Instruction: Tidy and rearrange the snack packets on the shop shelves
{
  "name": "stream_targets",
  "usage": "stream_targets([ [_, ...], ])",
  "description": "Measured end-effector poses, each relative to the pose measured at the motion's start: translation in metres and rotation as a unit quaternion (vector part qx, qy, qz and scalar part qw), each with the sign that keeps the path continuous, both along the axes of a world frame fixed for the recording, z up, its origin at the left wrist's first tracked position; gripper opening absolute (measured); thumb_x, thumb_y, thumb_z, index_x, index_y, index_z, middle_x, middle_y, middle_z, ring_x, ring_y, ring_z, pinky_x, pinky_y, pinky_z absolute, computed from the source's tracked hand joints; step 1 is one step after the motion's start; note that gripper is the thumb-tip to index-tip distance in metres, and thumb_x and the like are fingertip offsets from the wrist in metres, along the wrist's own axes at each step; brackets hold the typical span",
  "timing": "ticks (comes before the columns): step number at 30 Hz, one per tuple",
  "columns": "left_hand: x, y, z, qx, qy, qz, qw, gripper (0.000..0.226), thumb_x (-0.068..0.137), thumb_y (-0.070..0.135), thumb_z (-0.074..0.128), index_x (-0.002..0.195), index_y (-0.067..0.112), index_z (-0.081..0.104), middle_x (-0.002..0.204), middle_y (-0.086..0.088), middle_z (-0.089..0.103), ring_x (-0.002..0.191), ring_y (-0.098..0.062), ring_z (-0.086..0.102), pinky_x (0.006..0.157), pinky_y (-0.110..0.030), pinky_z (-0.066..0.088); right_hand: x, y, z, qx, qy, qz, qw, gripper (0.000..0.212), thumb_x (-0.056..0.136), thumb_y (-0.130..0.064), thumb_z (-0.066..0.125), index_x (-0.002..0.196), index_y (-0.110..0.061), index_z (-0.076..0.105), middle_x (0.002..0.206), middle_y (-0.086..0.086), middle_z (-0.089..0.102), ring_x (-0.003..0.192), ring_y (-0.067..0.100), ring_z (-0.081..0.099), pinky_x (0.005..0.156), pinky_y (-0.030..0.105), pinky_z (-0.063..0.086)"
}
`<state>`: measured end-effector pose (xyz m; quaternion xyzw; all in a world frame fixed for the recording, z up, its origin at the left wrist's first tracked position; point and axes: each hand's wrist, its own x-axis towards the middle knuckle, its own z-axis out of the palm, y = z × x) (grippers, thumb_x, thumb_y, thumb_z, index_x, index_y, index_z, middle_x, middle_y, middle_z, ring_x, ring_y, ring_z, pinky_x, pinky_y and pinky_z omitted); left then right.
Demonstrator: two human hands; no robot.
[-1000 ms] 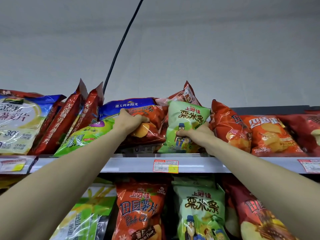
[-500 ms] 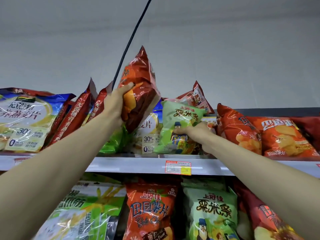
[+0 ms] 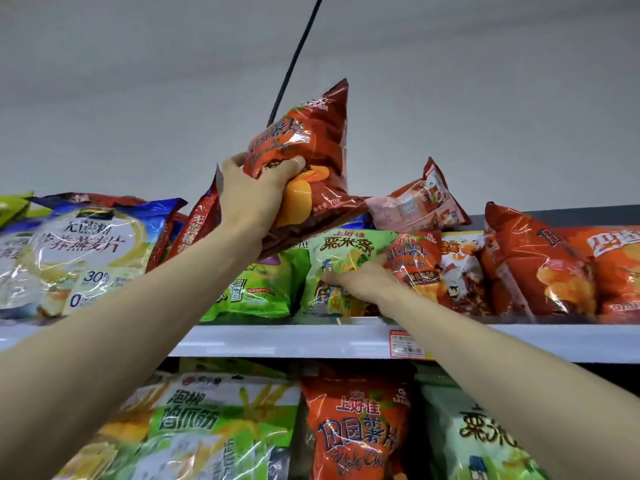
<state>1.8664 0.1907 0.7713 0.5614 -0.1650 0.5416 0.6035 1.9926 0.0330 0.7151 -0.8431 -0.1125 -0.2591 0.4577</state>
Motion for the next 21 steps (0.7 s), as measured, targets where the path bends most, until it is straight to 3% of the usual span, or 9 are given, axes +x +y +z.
stream_targets([
  [2,0.004,-0.009,-0.005,0.031,0.000,0.015,0.999,0.091,0.066,0.057,0.090,0.141,0.032,0.045,0.126,0.005,0.062,0.112,-0.018,0.068,0.102,-0.042,0.056,-0.009,-0.012,-0.001,-0.014,0.013,0.056,0.998,0.155,0.068,-0.067,0.087,0.160,-0.008,-0.022,0.166,0.014,0.030,0.150,0.034,0.035,0.123,0.044,0.031],
  [4,0.009,-0.024,-0.009,0.052,-0.007,0.014,0.999,0.091,0.069,0.056,0.089,0.143,0.030,0.045,0.128,0.006,0.061,0.115,-0.016,0.065,0.104,-0.042,0.054,-0.028,-0.026,-0.006,-0.042,0.019,0.102,0.994,0.143,0.072,-0.065,0.084,0.164,-0.011,-0.012,0.169,0.007,0.026,0.151,0.028,0.034,0.122,0.038,0.030],
  [6,0.015,-0.042,-0.012,0.060,-0.015,0.002,0.998,0.089,0.071,0.054,0.089,0.144,0.030,0.044,0.126,0.008,0.060,0.115,-0.016,0.065,0.106,-0.042,0.053,-0.039,-0.046,-0.007,-0.085,-0.002,0.100,0.991,0.101,0.080,-0.061,0.081,0.158,-0.020,0.031,0.159,-0.001,0.042,0.137,0.021,0.049,0.114,0.031,0.038],
  [7,0.017,-0.052,-0.013,0.064,-0.013,-0.005,0.998,0.087,0.073,0.054,0.088,0.143,0.030,0.043,0.124,0.008,0.060,0.116,-0.017,0.064,0.106,-0.042,0.053,-0.042,-0.058,-0.008,-0.104,-0.019,0.088,0.991,0.070,0.084,-0.056,0.079,0.140,-0.025,0.051,0.142,-0.004,0.058,0.118,0.016,0.058,0.105,0.025,0.045],
  [9,0.023,-0.074,-0.015,0.071,-0.009,-0.021,0.997,0.087,0.073,0.056,0.087,0.143,0.031,0.041,0.125,0.007,0.060,0.117,-0.020,0.064,0.107,-0.045,0.052,-0.050,-0.085,-0.008,-0.114,-0.071,0.024,0.991,0.043,0.086,-0.050,0.079,0.112,-0.021,0.062,0.107,-0.006,0.067,0.096,0.013,0.061,0.089,0.026,0.052],
  [13,0.031,-0.121,-0.020,0.107,0.012,-0.043,0.993,0.084,0.080,0.058,0.081,0.146,0.032,0.036,0.128,0.003,0.060,0.119,-0.024,0.062,0.107,-0.046,0.051,-0.062,-0.145,-0.009,-0.041,-0.176,-0.048,0.982,0.011,0.086,-0.027,0.067,0.095,-0.022,0.070,0.091,-0.006,0.072,0.088,0.016,0.066,0.080,0.037,0.052],
  [15,0.040,-0.147,-0.022,0.136,0.024,-0.034,0.990,0.083,0.085,0.057,0.077,0.148,0.032,0.030,0.136,-0.005,0.059,0.123,-0.030,0.060,0.110,-0.048,0.047,-0.071,-0.171,-0.013,-0.011,-0.235,-0.071,0.969,0.008,0.086,-0.025,0.060,0.089,-0.023,0.067,0.082,-0.014,0.066,0.076,0.007,0.060,0.075,0.033,0.044],
  [18,0.064,-0.177,-0.027,0.144,0.056,-0.007,0.988,0.085,0.085,0.059,0.072,0.150,0.034,0.025,0.141,-0.013,0.056,0.127,-0.038,0.057,0.112,-0.049,0.044,-0.080,-0.201,-0.018,0.036,-0.259,-0.115,0.958,0.034,0.089,-0.015,0.056,0.119,-0.030,0.061,0.099,-0.015,0.065,0.087,-0.003,0.063,0.085,0.020,0.047],
  [21,0.093,-0.191,-0.037,0.132,0.105,0.050,0.984,0.091,0.082,0.061,0.073,0.153,0.039,0.022,0.144,-0.020,0.047,0.132,-0.045,0.051,0.112,-0.055,0.042,-0.077,-0.226,-0.022,0.054,-0.243,-0.116,0.962,0.048,0.080,-0.021,0.057,0.127,-0.028,0.059,0.118,-0.006,0.068,0.111,0.019,0.065,0.098,0.044,0.055],
])
